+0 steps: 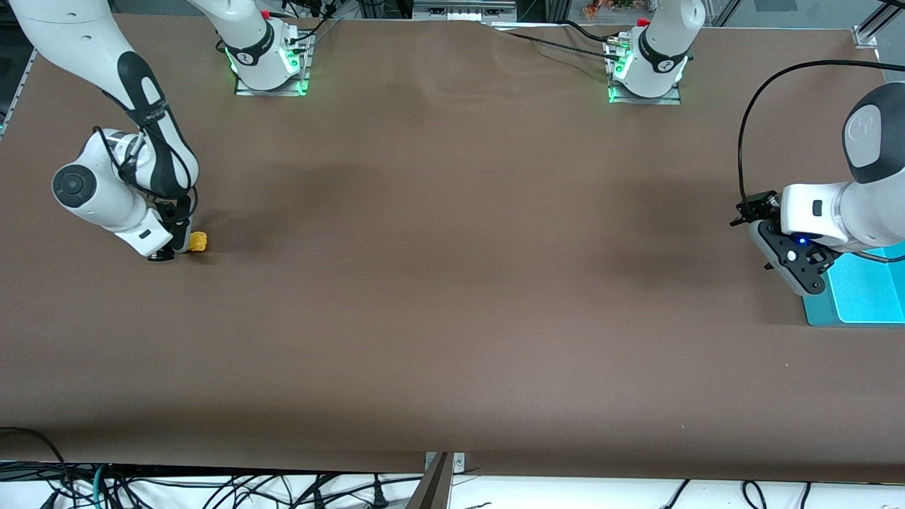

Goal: Wind and store yellow beetle car
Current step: 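Drag the car backward along the table with the right gripper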

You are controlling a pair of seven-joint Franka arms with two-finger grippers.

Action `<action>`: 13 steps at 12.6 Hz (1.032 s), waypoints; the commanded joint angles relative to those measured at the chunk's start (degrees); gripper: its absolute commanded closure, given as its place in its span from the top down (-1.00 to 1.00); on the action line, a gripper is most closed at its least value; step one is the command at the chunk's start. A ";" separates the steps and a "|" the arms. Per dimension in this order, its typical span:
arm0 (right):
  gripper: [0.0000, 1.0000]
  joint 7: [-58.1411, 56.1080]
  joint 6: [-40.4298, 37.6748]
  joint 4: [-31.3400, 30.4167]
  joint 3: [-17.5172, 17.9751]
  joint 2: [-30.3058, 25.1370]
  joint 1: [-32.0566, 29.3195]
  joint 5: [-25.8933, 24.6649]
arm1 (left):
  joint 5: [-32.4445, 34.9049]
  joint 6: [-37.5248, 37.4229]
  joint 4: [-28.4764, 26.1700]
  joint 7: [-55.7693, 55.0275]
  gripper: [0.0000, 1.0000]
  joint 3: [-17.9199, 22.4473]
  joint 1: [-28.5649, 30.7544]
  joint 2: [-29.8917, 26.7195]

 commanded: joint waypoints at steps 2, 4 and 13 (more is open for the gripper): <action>-0.95 -4.92 1.88 -1.88 -0.74 3.59 -3.36 -0.71 | -0.16 -0.32 1.03 1.01 1.00 -0.18 -0.42 1.13; -0.95 -6.33 2.67 -1.88 -0.74 4.29 -4.77 -0.71 | -0.25 -0.15 0.50 1.19 1.00 -0.18 -0.25 1.04; 0.99 -9.94 3.56 -1.53 -0.74 2.98 -7.59 -0.62 | -0.51 7.14 -8.19 6.01 1.00 -0.18 0.01 -2.03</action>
